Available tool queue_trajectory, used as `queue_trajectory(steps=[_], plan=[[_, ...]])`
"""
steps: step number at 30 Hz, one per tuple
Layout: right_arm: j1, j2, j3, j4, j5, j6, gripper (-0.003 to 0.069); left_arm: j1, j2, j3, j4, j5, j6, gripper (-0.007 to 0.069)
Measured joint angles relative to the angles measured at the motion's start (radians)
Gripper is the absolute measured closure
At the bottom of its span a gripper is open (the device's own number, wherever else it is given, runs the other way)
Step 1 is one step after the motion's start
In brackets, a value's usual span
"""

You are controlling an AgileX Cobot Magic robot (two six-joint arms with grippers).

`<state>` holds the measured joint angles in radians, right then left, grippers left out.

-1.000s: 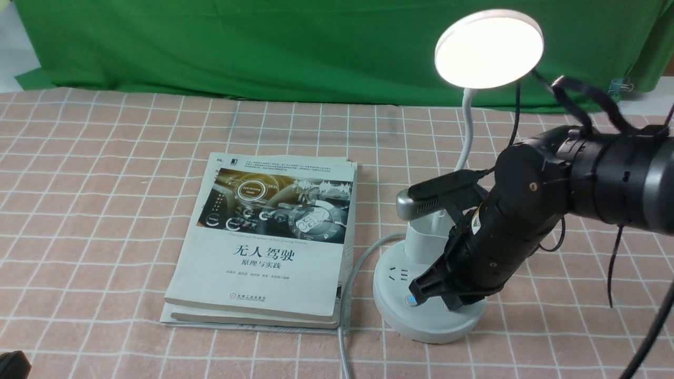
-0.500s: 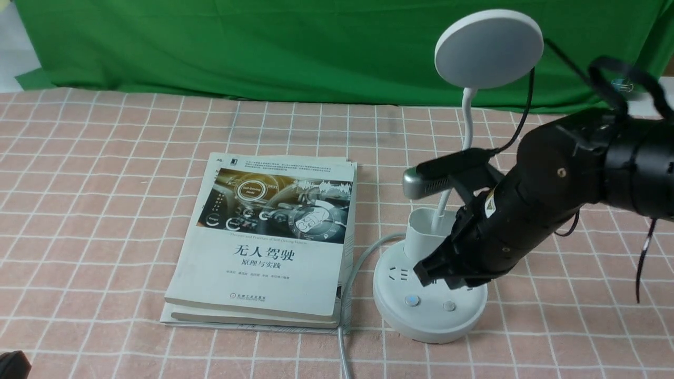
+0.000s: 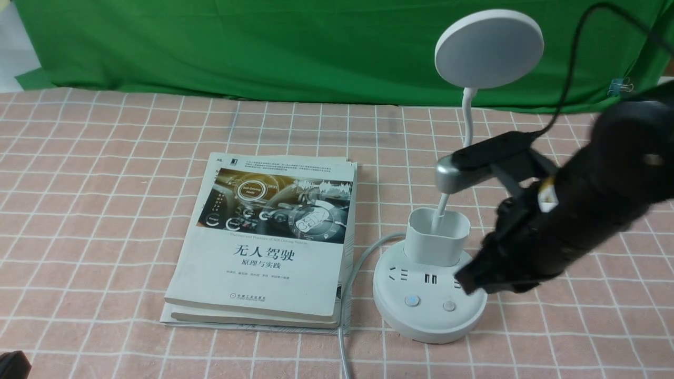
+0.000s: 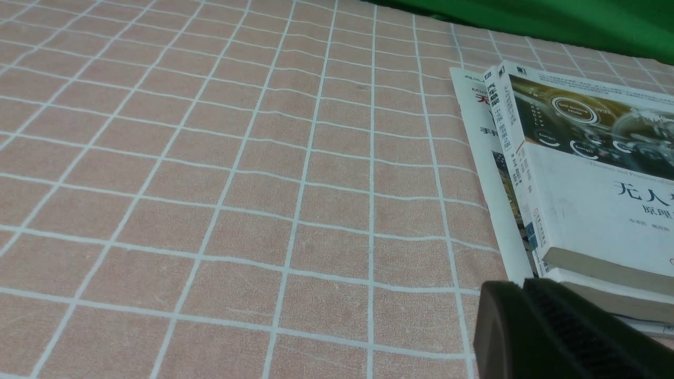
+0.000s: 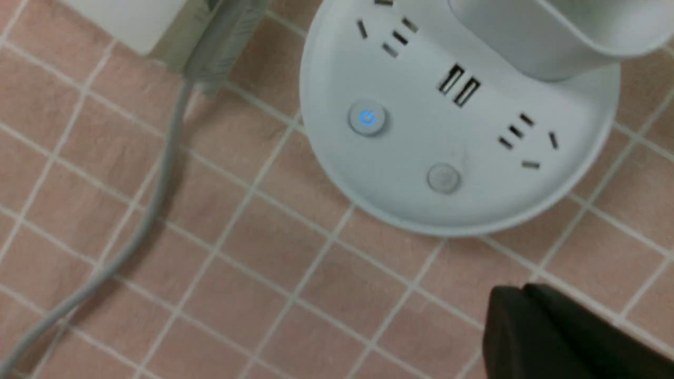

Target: Turn off the table lamp on the pink coffee tablecloth by hand.

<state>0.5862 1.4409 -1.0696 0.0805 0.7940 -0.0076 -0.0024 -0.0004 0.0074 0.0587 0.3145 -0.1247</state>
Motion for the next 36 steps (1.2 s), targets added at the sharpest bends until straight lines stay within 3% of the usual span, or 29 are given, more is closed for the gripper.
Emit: queue_trajectory(steps=[13, 24, 28, 31, 34, 36], plan=[[0.000, -0.456, 0.170, -0.001, 0.019, 0.017, 0.0592, 0.000, 0.000, 0.000, 0.000, 0.000, 0.000, 0.0618], [-0.007, -0.606, 0.200, -0.058, -0.037, -0.010, 0.0624, 0.000, 0.000, 0.000, 0.000, 0.000, 0.000, 0.0618], [-0.107, -0.726, 0.303, -0.071, -0.125, -0.012, 0.0623, 0.000, 0.000, 0.000, 0.000, 0.000, 0.000, 0.0618], [-0.283, -0.892, 0.522, -0.081, -0.281, -0.013, 0.0623, 0.000, 0.000, 0.000, 0.000, 0.000, 0.000, 0.0618], [-0.369, -0.984, 0.642, -0.081, -0.386, -0.013, 0.0623, 0.000, 0.000, 0.000, 0.000, 0.000, 0.000, 0.0618], [-0.490, -1.141, 0.808, -0.081, -0.490, -0.014, 0.0623, 0.000, 0.000, 0.000, 0.000, 0.000, 0.000, 0.0618]])
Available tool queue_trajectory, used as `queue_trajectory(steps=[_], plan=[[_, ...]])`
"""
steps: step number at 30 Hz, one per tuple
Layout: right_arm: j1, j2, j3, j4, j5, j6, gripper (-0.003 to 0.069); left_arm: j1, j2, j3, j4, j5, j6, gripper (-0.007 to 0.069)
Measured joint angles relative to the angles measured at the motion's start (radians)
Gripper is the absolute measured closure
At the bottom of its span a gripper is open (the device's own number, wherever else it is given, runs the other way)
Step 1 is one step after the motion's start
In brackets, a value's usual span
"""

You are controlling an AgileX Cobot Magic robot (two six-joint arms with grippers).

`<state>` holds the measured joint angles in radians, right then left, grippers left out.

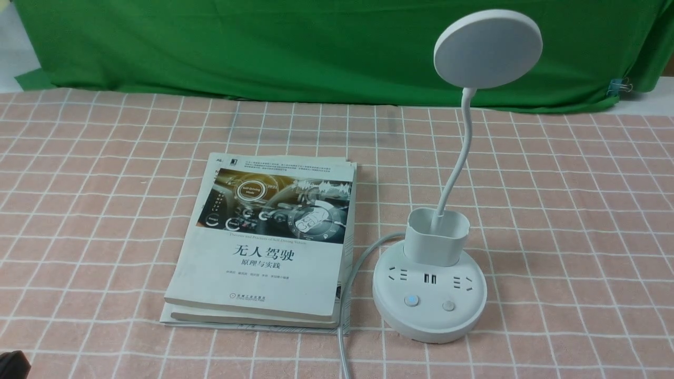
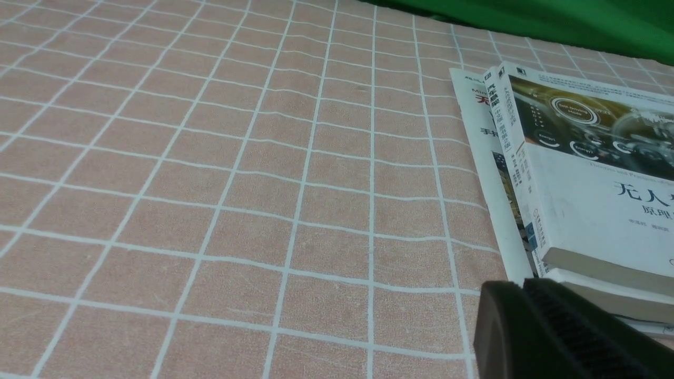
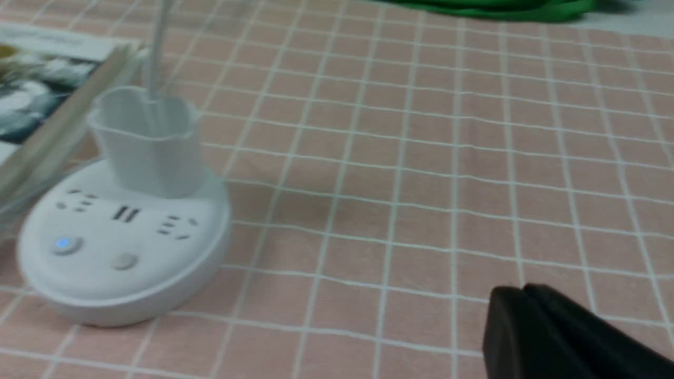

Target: Turn off the table lamp on the pink coffee tablecloth by hand.

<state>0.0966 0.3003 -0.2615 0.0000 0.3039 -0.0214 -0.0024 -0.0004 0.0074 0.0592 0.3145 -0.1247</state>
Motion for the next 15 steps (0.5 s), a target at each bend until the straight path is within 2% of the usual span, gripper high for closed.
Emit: queue_trajectory(steps=[6, 15], plan=[[-0.086, -0.197, 0.208, 0.000, -0.044, 0.000, 0.0623, 0.000, 0.000, 0.000, 0.000, 0.000, 0.000, 0.0618], [-0.087, -0.286, 0.268, 0.000, -0.071, 0.007, 0.0623, 0.000, 0.000, 0.000, 0.000, 0.000, 0.000, 0.0618]])
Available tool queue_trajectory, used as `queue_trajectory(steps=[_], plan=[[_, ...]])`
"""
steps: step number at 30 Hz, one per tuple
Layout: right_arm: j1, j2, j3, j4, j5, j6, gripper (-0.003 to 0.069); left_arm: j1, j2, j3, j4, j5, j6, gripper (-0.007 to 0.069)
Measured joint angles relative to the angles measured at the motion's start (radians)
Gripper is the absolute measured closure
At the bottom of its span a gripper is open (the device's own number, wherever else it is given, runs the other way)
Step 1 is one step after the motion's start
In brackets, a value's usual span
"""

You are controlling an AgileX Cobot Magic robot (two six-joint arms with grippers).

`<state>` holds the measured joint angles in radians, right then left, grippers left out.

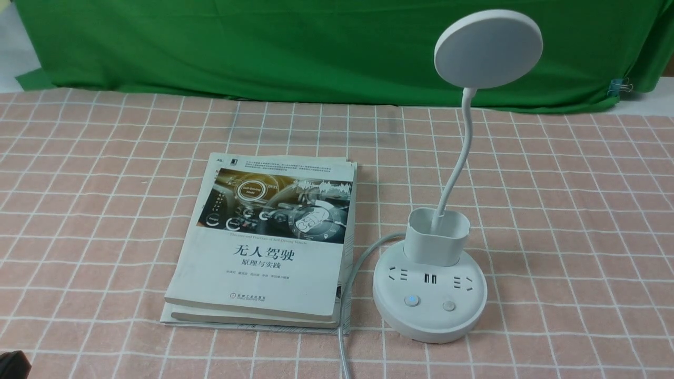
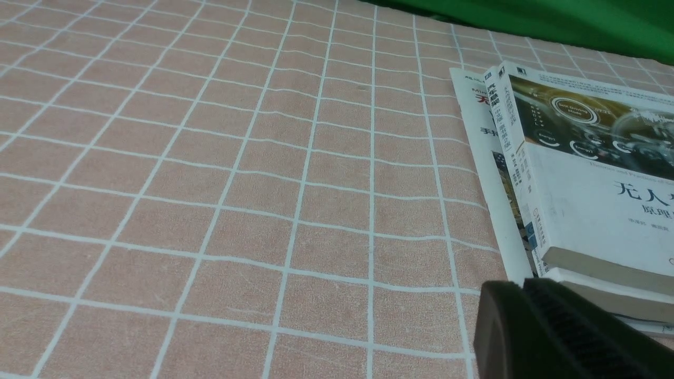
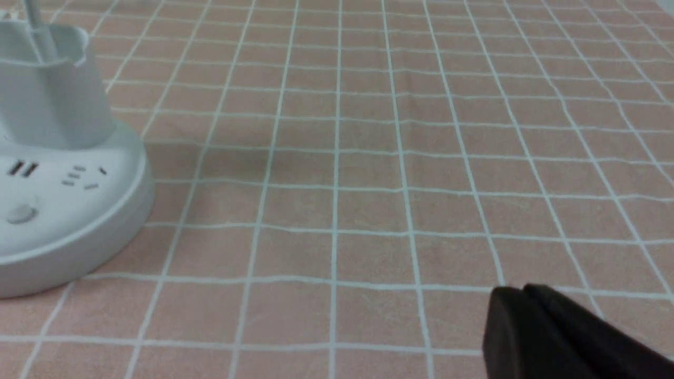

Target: Turn off the table lamp on the pink coffee tablecloth by hand.

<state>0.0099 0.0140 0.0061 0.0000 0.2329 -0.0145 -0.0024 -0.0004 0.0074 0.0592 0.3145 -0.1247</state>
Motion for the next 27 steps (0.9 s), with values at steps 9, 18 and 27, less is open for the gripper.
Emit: queue_trajectory(steps=[9, 18, 27], plan=[[0.020, -0.014, 0.000, 0.000, -0.005, 0.000, 0.0623, 0.000, 0.000, 0.000, 0.000, 0.000, 0.000, 0.0618], [0.020, -0.014, 0.000, 0.000, -0.005, 0.008, 0.0614, 0.000, 0.000, 0.000, 0.000, 0.000, 0.000, 0.0618], [0.020, -0.014, 0.000, 0.000, -0.005, 0.008, 0.0603, 0.000, 0.000, 0.000, 0.000, 0.000, 0.000, 0.0618]])
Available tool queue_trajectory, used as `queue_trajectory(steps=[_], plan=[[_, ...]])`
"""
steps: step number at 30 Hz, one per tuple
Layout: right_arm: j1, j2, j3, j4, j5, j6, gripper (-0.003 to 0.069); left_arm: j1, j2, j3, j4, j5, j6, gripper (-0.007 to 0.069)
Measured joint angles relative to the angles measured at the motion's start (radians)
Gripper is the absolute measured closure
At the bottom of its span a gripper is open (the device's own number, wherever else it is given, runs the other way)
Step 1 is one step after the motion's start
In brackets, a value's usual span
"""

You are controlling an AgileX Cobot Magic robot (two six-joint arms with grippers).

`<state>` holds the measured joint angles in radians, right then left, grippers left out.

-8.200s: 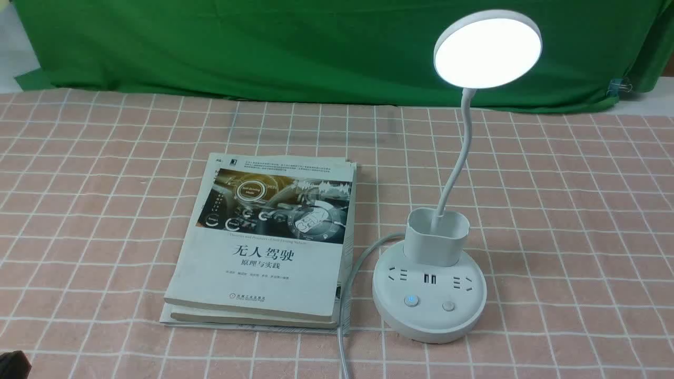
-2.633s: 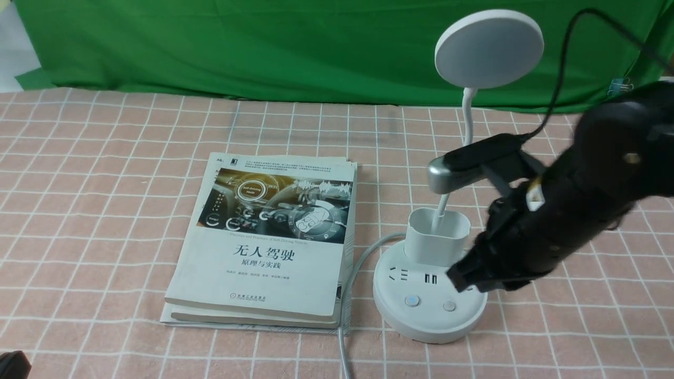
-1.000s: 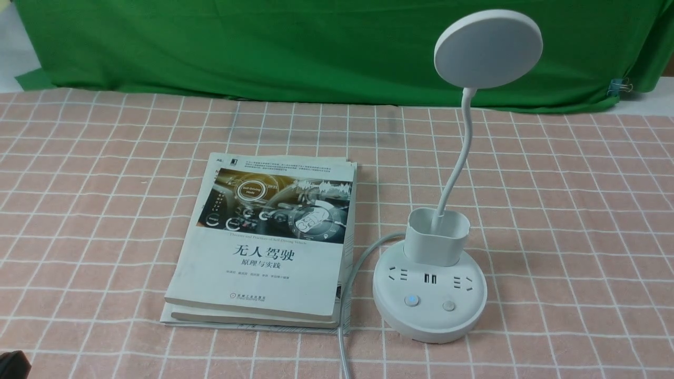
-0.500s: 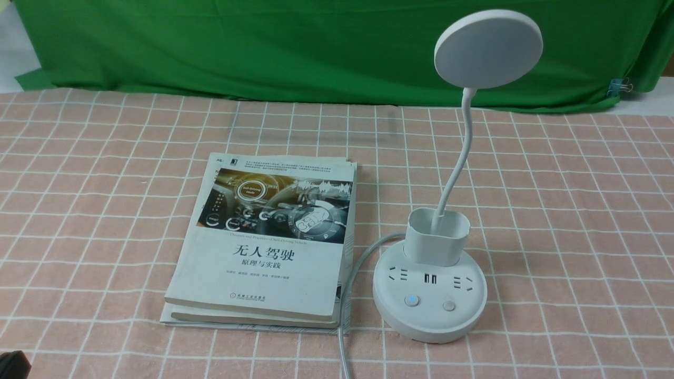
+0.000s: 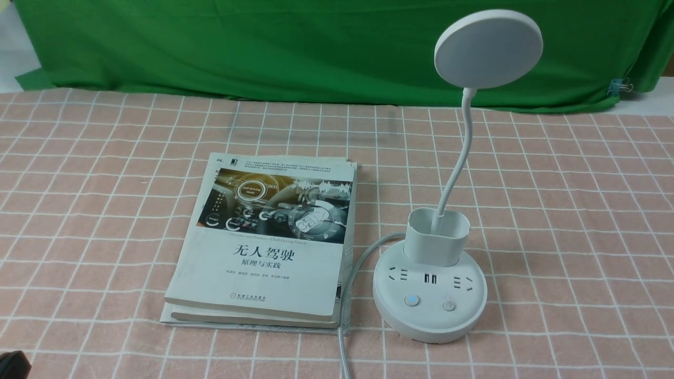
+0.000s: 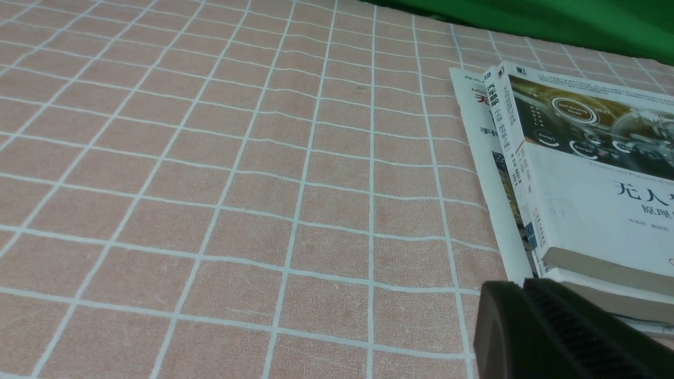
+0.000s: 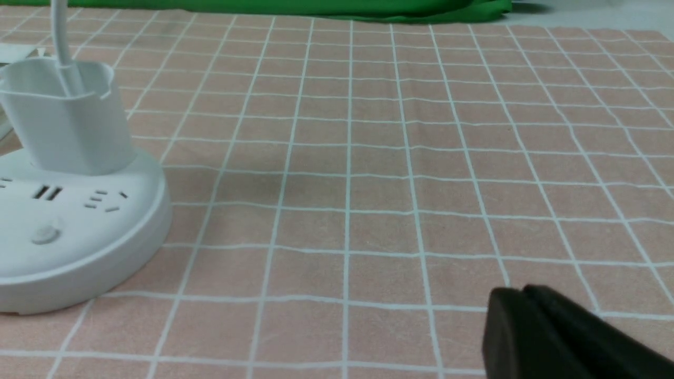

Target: Turn off the table lamp on the pink coffee tablecloth by hand.

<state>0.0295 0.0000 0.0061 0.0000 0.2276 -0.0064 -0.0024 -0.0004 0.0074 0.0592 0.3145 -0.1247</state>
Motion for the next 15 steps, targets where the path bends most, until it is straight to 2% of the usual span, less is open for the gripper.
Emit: queue_trajectory(steps=[15], plan=[[0.000, 0.000, 0.000, 0.000, 0.000, 0.006, 0.0570, 0.000, 0.000, 0.000, 0.000, 0.000, 0.000, 0.0618]])
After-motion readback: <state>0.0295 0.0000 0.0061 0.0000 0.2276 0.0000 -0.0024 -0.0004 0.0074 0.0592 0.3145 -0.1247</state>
